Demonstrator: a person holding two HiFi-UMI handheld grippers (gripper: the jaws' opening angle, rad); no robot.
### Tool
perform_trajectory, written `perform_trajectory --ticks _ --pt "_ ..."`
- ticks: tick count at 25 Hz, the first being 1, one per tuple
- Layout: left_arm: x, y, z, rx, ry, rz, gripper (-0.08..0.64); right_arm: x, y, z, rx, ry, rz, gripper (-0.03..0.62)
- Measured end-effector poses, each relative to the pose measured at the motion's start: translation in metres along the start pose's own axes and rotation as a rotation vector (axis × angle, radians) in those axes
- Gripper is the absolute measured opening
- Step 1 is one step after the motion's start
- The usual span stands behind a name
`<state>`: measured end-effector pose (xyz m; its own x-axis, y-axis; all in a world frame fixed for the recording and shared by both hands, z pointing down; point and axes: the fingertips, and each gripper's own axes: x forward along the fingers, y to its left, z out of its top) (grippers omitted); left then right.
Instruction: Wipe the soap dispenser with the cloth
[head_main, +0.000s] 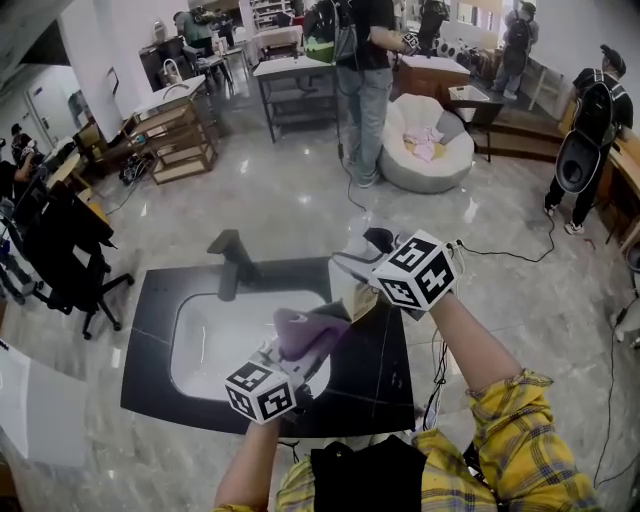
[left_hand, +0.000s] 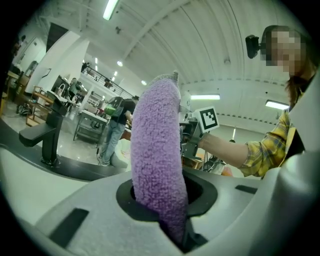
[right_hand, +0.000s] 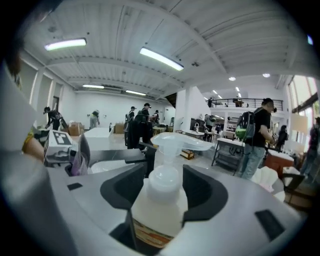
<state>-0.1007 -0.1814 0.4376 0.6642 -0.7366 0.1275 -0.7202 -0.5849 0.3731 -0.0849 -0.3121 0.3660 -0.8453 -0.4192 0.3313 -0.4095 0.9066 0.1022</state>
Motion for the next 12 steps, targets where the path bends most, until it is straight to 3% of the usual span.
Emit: perform_trajectory --ticks 4,10,12 --pt "0.005 -0.001 -0.003 0.002 -0.004 0.007 0.057 -0.011 -0.002 -0.004 -0.076 -0.011 0.072 0.227" --pt "0.007 -0.004 0.002 0.001 -0.003 0.026 0.057 -0.021 -0.001 0.001 -0.140 -0.030 0.328 0.227" --pt "0.006 -0.003 0.003 0.002 -0.004 0.034 0.057 -0.022 0.001 0.004 -0.178 -0.048 0.389 0.178"
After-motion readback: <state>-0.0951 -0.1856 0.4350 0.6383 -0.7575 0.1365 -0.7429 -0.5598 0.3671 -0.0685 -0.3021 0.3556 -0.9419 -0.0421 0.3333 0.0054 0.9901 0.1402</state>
